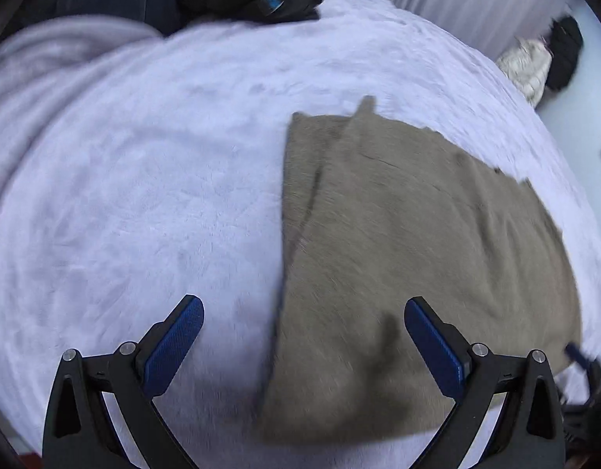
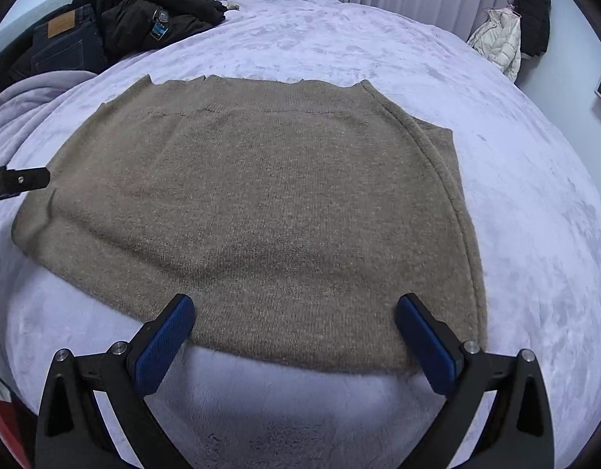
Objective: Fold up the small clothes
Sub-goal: 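Press the sweater body flat near the ribbed hem with both tools, then grasp the sweater side with the left gripper and fold it over the body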
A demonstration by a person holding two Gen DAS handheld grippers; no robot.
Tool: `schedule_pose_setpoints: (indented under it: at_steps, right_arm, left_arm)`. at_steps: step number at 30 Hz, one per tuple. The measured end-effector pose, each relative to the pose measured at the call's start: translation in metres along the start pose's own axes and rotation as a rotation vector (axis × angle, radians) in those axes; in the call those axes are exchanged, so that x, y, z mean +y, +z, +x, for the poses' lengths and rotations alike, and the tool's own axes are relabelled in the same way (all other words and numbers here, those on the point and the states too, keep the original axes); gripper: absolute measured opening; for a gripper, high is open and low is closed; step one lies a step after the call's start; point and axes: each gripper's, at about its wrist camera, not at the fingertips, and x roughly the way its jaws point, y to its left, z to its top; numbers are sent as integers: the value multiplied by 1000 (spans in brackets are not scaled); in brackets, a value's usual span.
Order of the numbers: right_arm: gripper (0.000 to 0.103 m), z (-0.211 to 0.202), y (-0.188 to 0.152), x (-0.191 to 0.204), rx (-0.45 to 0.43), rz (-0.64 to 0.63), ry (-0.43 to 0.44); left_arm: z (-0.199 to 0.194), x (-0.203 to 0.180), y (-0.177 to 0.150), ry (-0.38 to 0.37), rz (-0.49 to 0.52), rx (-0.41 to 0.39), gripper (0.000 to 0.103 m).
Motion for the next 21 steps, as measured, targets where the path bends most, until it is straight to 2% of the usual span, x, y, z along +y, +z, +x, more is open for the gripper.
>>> schedule_pose_setpoints:
  at_steps: [3, 9, 10, 11, 13, 16, 19, 21]
  right_arm:
    - [103, -8, -1, -3, -10, 31, 2]
    - [103, -13, 5, -1, -23, -1, -57]
    - [103, -13, 8, 0, -25, -5, -59]
    - [103, -12, 13, 1, -29, -9, -58]
    - [103, -9, 24, 4, -37, -19, -60]
    - [103, 8, 47, 12, -26, -21, -63]
    - [103, 37, 70, 23, 25, -8, -22]
    - [103, 67, 82, 33, 94, -26, -28]
  left_arm:
    - [29, -1, 12, -63, 15, 78, 103]
    - [51, -47, 20, -195, 127, 154, 100]
    - [51, -52, 20, -183, 145, 148, 83]
    - [51, -57, 17, -166, 164, 144, 75]
    - [47, -57, 19, -187, 151, 136, 46]
    - [41, -49, 24, -219, 114, 137, 34]
    - [37, -50, 25, -212, 114, 135, 32]
    - [34, -54, 26, -188, 116, 133, 31]
